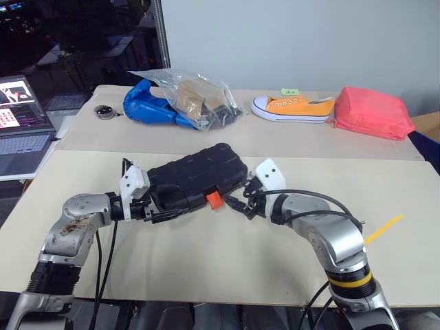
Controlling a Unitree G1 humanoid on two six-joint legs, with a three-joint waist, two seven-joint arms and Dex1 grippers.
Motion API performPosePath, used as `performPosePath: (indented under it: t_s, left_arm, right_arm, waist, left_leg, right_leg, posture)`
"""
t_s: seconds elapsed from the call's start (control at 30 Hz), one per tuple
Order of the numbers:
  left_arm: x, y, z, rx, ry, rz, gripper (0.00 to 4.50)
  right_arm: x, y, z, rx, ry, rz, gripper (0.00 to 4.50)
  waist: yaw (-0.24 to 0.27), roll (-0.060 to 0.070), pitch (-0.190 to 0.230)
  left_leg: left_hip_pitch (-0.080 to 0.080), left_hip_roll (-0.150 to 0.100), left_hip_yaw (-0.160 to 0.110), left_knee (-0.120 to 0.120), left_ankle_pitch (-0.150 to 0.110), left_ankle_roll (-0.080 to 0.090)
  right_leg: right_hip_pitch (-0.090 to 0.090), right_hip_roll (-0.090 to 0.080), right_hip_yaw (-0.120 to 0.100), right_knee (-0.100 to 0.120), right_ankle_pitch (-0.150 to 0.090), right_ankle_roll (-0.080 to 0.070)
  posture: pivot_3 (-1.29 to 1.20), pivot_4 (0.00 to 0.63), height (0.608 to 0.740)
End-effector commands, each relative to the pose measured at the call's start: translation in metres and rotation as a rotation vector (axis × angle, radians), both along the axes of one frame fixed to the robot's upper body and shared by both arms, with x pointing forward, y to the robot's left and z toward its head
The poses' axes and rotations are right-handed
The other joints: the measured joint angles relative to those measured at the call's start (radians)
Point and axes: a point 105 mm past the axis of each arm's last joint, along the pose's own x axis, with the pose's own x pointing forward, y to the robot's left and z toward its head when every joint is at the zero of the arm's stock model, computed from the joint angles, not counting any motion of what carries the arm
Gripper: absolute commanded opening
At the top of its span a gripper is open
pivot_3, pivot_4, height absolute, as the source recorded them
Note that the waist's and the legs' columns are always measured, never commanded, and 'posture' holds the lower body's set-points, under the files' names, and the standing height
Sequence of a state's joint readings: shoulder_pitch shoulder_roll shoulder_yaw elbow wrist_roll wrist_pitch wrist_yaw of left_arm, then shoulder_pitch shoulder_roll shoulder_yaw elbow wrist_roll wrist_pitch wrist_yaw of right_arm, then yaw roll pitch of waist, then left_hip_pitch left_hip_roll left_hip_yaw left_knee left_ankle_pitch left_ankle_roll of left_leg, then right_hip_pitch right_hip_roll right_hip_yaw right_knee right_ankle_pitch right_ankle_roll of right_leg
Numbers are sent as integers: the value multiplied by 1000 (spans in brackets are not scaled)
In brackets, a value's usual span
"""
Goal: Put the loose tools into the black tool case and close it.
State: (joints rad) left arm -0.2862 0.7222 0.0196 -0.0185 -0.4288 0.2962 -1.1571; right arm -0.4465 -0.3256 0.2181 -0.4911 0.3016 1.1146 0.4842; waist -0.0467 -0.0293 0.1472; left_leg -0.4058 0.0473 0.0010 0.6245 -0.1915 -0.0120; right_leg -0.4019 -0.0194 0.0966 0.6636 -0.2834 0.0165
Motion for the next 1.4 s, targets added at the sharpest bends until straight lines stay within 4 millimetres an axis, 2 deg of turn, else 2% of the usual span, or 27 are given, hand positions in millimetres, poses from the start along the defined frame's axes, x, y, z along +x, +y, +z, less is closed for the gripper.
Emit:
performPosePath:
  t_s: [0.03, 0.27, 0.43, 0.57, 0.73, 1.03, 1.17, 1.4]
  left_arm:
    - [-4, 3, -10, 33, 42, -13, 3921]
    - [-5, 4, -9, 37, 40, -15, 3921]
    - [-5, 5, -8, 41, 41, -15, 3921]
    - [-6, 5, -7, 44, 44, -16, 3921]
    - [-7, 4, -5, 45, 47, -18, 3921]
    - [-7, 2, -4, 42, 48, -14, 3921]
    - [-7, 1, -3, 36, 50, -11, 3921]
    - [-7, -1, -3, 32, 58, -12, 3921]
  right_arm:
    - [-13, 17, 7, 1, 5, 95, 3753]
    - [-3, 26, 2, -42, 17, 29, 3753]
    - [-2, 29, 0, -61, 22, -23, 3753]
    - [-3, 33, -3, -71, 27, -46, 2889]
    - [-4, 37, -4, -67, 35, -48, 1203]
    - [-3, 40, -2, -44, 24, -49, 1166]
    - [-3, 41, 11, -4, -30, -39, 1166]
    - [-2, 42, 21, 27, -82, -25, 1166]
  waist:
    - [-1, 0, 0]
    - [-2, 0, 0]
    - [-2, 0, 0]
    - [-5, 0, 0]
    - [-11, 0, 0]
    - [-19, 0, 0]
    - [-21, 0, 0]
    - [-21, 0, 0]
  left_leg:
    - [0, 0, 0, 0, 0, 0]
    - [0, 0, 0, 0, 0, 0]
    - [0, 0, 0, 0, 0, 0]
    - [0, 0, 0, 0, 0, 0]
    - [0, 0, 0, 0, 0, 0]
    - [0, 0, -1, 0, 0, 0]
    - [0, 0, -1, 0, 0, 0]
    - [-1, 0, -1, 0, 0, 0]
  right_leg:
    - [0, 0, 0, 0, 0, 0]
    - [0, 0, 0, 0, -2, 4]
    - [0, 0, 0, 0, -1, 2]
    - [-1, 0, 0, 0, -1, 2]
    - [0, 0, 0, 0, -2, 3]
    - [0, 0, 0, 0, -2, 4]
    - [-1, 0, 0, 0, -2, 4]
    - [-1, 0, 0, 0, -3, 4]
  posture:
    - [0, 150, 740]
    - [0, 150, 740]
    - [0, 150, 740]
    - [0, 150, 740]
    - [0, 150, 740]
    - [0, 150, 740]
    - [0, 150, 740]
    - [0, 150, 740]
